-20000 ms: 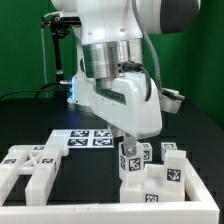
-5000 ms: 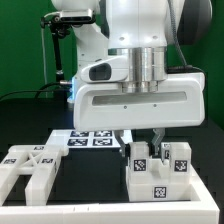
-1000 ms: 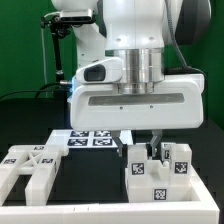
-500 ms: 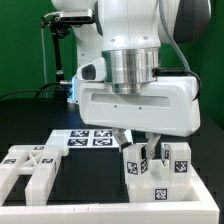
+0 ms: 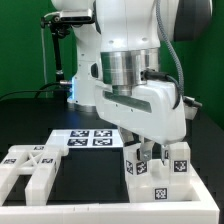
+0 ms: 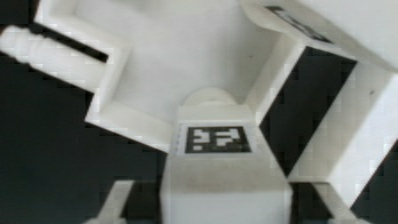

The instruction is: Assemble chair

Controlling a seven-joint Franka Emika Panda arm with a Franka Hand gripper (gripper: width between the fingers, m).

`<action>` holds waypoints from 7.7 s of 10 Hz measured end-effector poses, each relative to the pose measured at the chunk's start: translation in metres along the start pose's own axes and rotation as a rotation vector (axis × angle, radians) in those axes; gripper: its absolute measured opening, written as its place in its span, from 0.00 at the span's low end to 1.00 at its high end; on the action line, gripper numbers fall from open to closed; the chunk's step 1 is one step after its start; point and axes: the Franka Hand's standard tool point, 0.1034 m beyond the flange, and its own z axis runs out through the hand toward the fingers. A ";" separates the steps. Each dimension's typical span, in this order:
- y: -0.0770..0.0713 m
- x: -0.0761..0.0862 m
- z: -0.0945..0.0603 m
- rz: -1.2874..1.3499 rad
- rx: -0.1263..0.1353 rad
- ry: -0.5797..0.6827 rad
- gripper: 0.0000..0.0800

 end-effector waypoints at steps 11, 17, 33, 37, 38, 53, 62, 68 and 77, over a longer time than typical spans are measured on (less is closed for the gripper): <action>0.000 0.003 0.000 -0.871 -0.002 0.014 0.81; -0.001 0.003 -0.001 -1.305 -0.035 0.029 0.78; 0.006 0.023 -0.003 -0.565 -0.016 0.045 0.59; 0.017 0.011 -0.025 -0.576 0.004 0.039 0.81; 0.020 0.009 -0.022 -0.577 0.000 0.037 0.81; 0.019 0.018 0.036 -0.596 0.017 0.150 0.81; 0.015 0.014 0.015 -0.855 -0.009 0.118 0.81; 0.031 0.010 0.035 -0.873 -0.011 0.153 0.81; 0.044 0.006 0.066 -0.887 -0.032 0.166 0.53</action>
Offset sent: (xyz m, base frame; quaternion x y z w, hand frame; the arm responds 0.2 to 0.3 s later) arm -0.0011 0.0000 0.0034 0.0144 0.0238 -0.1581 0.9870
